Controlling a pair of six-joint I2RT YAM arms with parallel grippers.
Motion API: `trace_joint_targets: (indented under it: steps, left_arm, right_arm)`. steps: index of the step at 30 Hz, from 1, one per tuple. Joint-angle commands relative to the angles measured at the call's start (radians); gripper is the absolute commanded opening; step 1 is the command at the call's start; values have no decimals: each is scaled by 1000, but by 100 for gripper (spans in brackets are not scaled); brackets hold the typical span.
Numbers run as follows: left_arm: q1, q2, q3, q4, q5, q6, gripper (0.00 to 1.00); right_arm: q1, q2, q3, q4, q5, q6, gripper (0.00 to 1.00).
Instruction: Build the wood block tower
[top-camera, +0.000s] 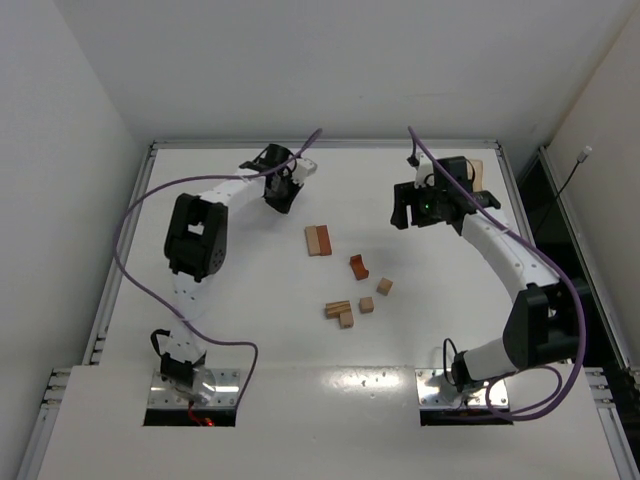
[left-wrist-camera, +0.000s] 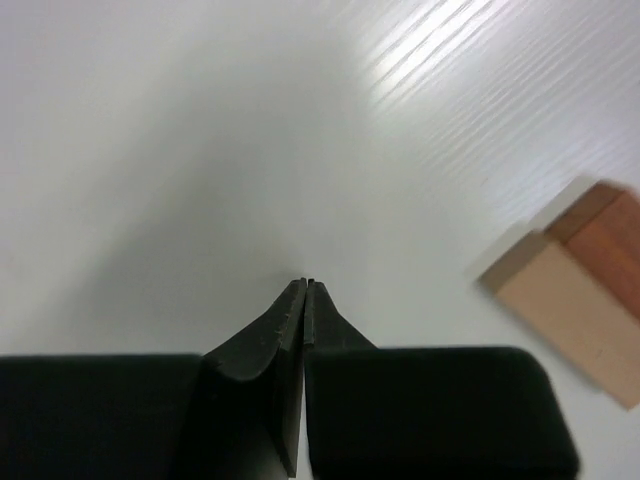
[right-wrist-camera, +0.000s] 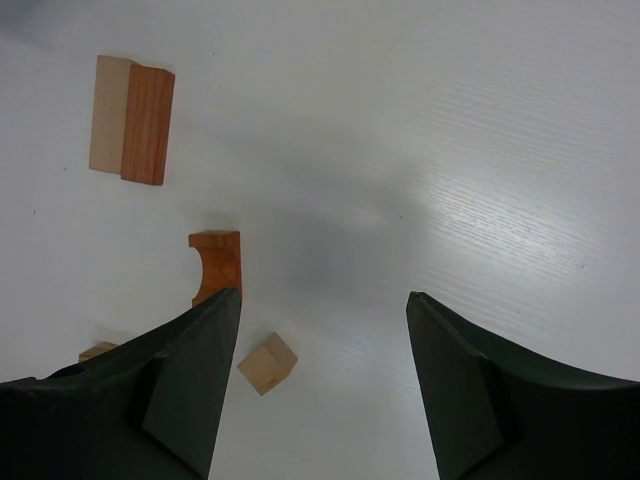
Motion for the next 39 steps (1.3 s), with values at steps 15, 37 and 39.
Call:
trace_joint_targets:
  steps: [15, 37, 39]
  left_arm:
    - [-143, -277, -333, 42, -201, -408, 0]
    - [-134, -179, -208, 12, -275, -559, 13]
    - [-134, -156, -198, 1, -284, -559, 14]
  right_arm:
    - [8, 29, 39, 33, 18, 3, 65]
    - [-2, -11, -10, 33, 18, 3, 65]
    - [-2, -11, -10, 33, 18, 3, 65]
